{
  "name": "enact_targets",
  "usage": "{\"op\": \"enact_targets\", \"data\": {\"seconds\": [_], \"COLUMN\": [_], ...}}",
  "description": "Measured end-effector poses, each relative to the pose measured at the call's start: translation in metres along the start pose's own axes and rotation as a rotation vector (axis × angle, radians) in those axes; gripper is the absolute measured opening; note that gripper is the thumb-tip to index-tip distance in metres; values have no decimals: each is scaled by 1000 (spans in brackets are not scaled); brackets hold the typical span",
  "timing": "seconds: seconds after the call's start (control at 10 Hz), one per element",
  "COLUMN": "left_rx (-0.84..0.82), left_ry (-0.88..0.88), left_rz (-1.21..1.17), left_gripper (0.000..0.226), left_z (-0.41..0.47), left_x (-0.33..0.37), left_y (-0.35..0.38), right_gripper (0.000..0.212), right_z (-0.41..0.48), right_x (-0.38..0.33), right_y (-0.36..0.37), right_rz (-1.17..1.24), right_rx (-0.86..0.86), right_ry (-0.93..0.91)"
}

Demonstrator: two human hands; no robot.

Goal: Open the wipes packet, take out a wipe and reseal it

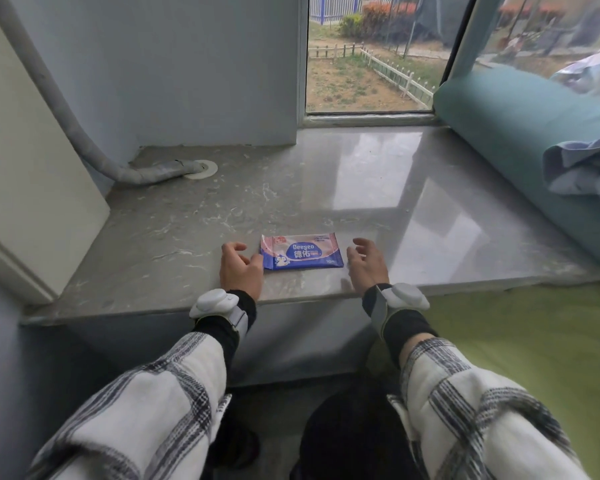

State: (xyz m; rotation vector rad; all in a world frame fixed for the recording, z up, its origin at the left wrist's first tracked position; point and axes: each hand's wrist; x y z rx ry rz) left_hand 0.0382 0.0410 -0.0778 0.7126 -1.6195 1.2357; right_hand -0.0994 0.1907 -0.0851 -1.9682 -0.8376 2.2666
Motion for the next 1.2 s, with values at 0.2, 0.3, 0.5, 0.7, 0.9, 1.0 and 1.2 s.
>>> {"op": "enact_targets", "data": {"seconds": [0.2,0.3,0.5,0.7,0.9,1.0,1.2], "left_rx": [-224,-308,-280,-329,-170,-247,-405], "left_ry": [-71,-42,-8,29,1,-166,-331], "left_rz": [77,162,181,255,360,418,512], "left_gripper": [15,6,15,5,11,14,18], "left_z": [-23,-32,-12,21,53,63,75], "left_x": [2,7,19,8,34,57,146], "left_y": [-22,-32,-37,-2,30,38,3], "right_gripper": [43,52,34,23,24,30,29], "right_z": [-17,-17,-27,12,68,84,93], "right_x": [-1,-3,-30,-31,-51,-61,-140], "right_y": [-3,-4,-7,19,44,49,4], "right_rz": [50,35,-24,-97,-127,-138,-227], "right_rx": [-81,-44,13,149,168,63,-76], "right_ry": [139,151,58,46,73,182,308]}}
Point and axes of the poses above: each hand's wrist, its own z-axis towards the middle knuckle, its own y-axis out of the palm, x = y × z, and after that the axes turned 6 degrees about -y, right-handed
